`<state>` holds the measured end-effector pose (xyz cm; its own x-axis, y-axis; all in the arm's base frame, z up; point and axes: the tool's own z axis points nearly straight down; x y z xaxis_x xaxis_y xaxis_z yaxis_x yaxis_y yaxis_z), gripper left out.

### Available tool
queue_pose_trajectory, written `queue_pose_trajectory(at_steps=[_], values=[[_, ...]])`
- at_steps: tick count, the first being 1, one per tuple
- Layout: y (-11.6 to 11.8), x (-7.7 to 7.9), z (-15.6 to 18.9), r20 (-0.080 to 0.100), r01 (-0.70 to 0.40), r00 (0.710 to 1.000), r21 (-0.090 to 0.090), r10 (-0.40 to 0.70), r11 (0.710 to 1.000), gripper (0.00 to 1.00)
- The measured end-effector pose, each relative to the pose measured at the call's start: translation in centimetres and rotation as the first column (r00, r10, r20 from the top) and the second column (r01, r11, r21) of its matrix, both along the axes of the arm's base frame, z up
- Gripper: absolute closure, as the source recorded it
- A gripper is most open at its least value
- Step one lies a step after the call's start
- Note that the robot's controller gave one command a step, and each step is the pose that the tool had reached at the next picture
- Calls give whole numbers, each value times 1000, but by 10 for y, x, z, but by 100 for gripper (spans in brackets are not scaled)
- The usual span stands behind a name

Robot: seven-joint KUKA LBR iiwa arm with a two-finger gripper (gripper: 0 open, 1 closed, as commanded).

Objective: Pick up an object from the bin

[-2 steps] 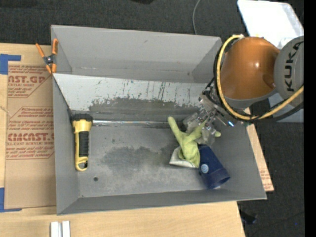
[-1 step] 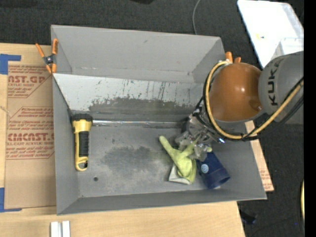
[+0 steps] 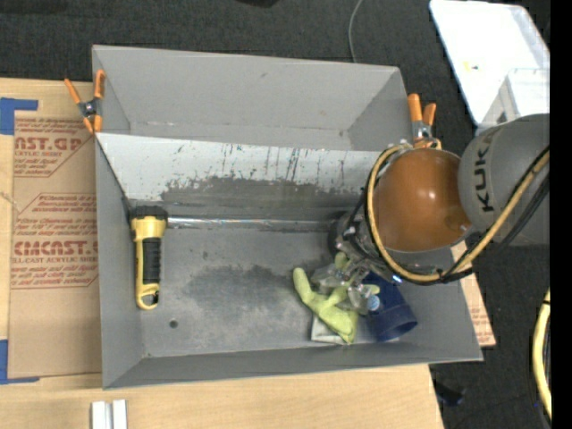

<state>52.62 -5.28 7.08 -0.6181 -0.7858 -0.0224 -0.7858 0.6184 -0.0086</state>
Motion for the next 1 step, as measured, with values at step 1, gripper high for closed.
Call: queue_pose_trajectory(at_steps=[1], values=[[-14,13,209,1,51,999,2,-51,999,100]])
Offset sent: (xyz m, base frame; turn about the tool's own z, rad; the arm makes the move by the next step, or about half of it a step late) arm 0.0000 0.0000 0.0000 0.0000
